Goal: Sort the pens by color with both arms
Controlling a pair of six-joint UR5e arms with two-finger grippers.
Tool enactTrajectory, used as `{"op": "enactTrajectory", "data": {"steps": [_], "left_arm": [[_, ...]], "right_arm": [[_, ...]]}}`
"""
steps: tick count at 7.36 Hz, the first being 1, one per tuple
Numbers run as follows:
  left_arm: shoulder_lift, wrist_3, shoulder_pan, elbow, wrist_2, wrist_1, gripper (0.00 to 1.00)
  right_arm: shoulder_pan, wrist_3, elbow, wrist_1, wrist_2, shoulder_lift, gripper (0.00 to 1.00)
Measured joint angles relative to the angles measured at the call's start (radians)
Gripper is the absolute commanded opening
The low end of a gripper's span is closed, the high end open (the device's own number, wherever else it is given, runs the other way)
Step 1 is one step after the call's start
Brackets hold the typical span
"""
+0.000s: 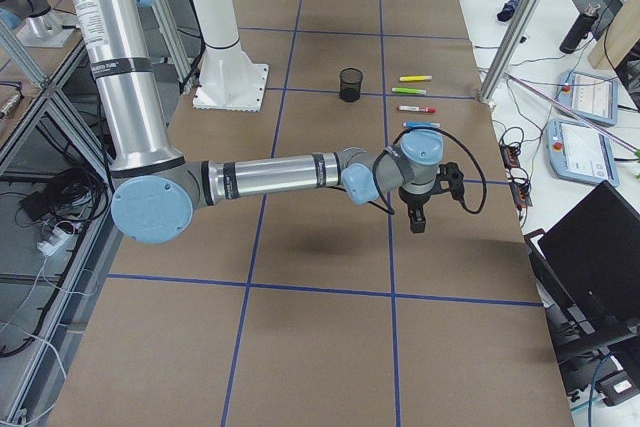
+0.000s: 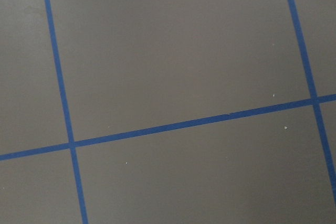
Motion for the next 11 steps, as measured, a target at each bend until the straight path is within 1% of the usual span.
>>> {"op": "enactTrajectory", "data": {"steps": [1,2,3,7,11], "left_arm": [[0.031,0.024,-0.024,0.011,-0.035,0.000,1.00],[0.055,0.032,-0.037,0.016,-0.050,0.002,1.00],[0.068,0.031,-0.046,0.018,-0.055,0.006,1.00],[0.085,0.023,-0.060,0.050,-0.059,0.008,1.00],[0.084,0.024,-0.104,0.106,-0.059,-0.001,1.00]], "right_arm": [[0.038,-0.052,0.006,-0.066,0.022,-0.008,1.00],[0.061,-0.086,0.008,-0.113,0.034,-0.011,1.00],[0.071,-0.110,0.008,-0.135,0.040,-0.017,1.00],[0.065,-0.163,0.008,-0.151,0.030,-0.028,1.00],[0.055,-0.162,0.011,-0.156,0.015,-0.020,1.00]]}}
